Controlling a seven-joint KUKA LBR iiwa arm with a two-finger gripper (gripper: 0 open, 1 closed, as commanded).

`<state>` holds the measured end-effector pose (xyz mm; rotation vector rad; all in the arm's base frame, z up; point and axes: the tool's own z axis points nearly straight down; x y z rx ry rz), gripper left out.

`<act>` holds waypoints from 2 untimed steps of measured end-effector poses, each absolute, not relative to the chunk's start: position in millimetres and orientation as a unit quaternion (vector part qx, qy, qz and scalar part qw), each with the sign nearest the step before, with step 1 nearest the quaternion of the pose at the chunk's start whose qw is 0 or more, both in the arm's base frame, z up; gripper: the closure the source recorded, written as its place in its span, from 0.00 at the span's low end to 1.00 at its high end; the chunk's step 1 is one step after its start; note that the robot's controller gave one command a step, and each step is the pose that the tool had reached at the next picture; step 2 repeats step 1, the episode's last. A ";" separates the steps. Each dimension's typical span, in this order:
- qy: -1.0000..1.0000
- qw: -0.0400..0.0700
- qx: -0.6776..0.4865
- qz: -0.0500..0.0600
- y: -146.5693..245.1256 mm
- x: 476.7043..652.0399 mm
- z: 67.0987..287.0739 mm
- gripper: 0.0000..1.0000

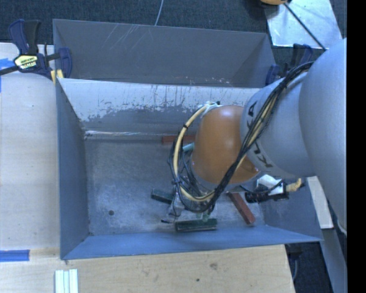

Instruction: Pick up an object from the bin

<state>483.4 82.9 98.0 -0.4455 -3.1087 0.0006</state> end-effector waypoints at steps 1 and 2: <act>-0.990 -0.001 -0.142 0.000 82.8 483.8 113.2 1.00; -0.990 -0.001 -0.142 0.000 82.8 483.8 113.2 1.00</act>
Offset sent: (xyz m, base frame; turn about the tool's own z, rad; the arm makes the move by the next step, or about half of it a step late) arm 0.0000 0.0001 0.0962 0.0000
